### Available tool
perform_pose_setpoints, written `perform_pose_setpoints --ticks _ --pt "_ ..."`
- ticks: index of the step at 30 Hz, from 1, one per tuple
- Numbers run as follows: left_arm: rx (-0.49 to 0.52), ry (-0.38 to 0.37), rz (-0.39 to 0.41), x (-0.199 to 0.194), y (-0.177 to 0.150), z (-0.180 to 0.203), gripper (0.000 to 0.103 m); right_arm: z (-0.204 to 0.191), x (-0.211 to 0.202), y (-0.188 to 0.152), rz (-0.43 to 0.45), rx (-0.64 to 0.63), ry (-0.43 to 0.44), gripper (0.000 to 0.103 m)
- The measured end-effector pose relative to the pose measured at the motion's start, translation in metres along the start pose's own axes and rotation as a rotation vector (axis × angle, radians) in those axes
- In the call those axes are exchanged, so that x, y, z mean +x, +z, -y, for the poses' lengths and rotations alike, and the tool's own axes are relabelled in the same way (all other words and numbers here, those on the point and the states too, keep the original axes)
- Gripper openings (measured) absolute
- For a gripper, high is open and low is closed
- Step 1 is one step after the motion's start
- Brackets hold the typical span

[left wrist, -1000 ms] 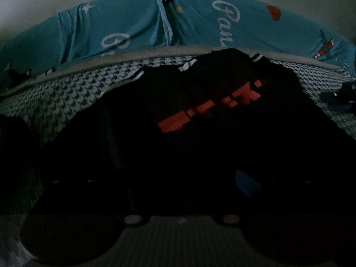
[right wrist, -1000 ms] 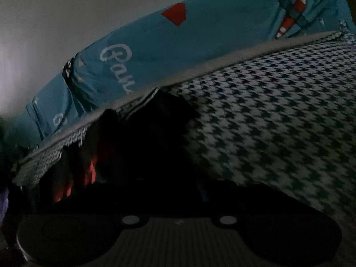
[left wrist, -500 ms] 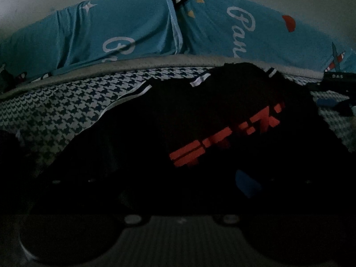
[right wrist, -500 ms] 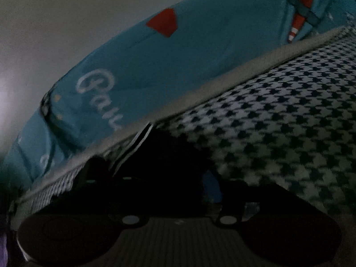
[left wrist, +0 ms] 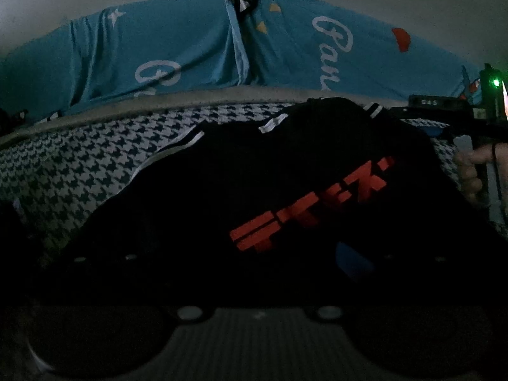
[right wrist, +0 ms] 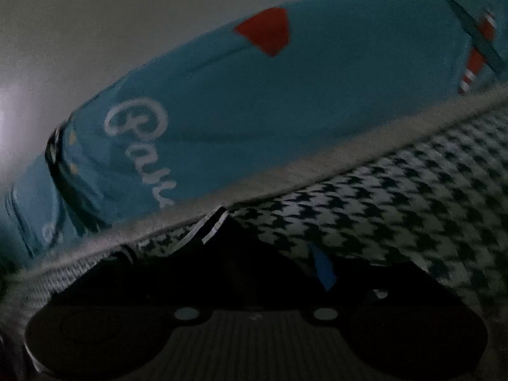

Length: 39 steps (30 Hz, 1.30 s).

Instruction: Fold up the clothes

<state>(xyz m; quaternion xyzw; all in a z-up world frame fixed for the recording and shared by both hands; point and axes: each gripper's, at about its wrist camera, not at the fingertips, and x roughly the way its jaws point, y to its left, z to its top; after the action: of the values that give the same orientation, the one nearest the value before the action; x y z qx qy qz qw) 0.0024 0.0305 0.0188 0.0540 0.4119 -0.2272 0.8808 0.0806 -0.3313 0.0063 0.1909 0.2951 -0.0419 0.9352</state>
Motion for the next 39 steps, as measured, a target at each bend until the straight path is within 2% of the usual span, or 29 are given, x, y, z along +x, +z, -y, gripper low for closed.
perform_pose_setpoints --ticks 3,6,8,9,11,13,16,18,20,23,26,28,34,36,39 --pt "-0.019 -0.007 -0.014 0.003 0.0 -0.001 0.103 -0.016 0.008 -0.003 -0.025 -0.136 0.011 0.072" --pt "-0.017 -0.007 -0.018 0.006 -0.001 0.001 0.103 -0.033 0.014 -0.009 -0.039 -0.271 0.002 0.06" --pt "-0.01 -0.002 -0.021 0.008 -0.002 0.002 0.103 -0.041 0.016 -0.011 -0.041 -0.329 0.0 0.045" --pt "-0.006 0.001 -0.022 0.008 -0.002 0.002 0.103 -0.042 0.016 -0.011 -0.044 -0.337 0.012 0.04" --pt "-0.001 0.009 -0.022 0.01 -0.002 0.004 0.103 -0.045 0.017 -0.011 -0.047 -0.351 0.032 0.018" --pt "0.003 0.018 -0.019 0.011 -0.001 0.005 0.103 -0.046 0.017 -0.011 -0.045 -0.347 0.032 0.01" --pt "0.013 0.036 -0.021 0.012 -0.002 0.007 0.103 -0.04 0.012 -0.007 0.007 -0.291 0.007 0.008" --pt "0.02 0.049 -0.024 0.013 -0.003 0.008 0.103 -0.031 0.003 -0.001 0.097 -0.233 -0.061 0.008" --pt "0.027 0.062 -0.027 0.014 -0.004 0.009 0.103 -0.014 -0.004 0.007 0.171 -0.116 -0.14 0.008" --pt "0.03 0.094 -0.043 0.017 -0.004 0.008 0.103 0.008 -0.004 0.011 0.193 -0.003 -0.187 0.008" --pt "0.008 0.119 -0.052 0.018 -0.003 0.001 0.103 0.014 -0.002 0.009 0.206 0.01 -0.272 0.008" --pt "-0.011 0.127 -0.055 0.018 -0.002 -0.004 0.103 0.015 -0.001 0.012 0.215 0.027 -0.281 0.008" --pt "-0.047 0.281 -0.065 0.018 0.005 -0.03 0.103 0.006 -0.007 0.018 0.237 0.032 -0.329 0.009" --pt "-0.094 0.317 -0.095 0.02 0.006 -0.045 0.103 -0.002 -0.016 0.021 0.274 0.004 -0.353 0.012" --pt "-0.193 0.319 -0.088 0.012 0.008 -0.07 0.103 -0.014 -0.031 0.023 0.296 -0.045 -0.364 0.029"
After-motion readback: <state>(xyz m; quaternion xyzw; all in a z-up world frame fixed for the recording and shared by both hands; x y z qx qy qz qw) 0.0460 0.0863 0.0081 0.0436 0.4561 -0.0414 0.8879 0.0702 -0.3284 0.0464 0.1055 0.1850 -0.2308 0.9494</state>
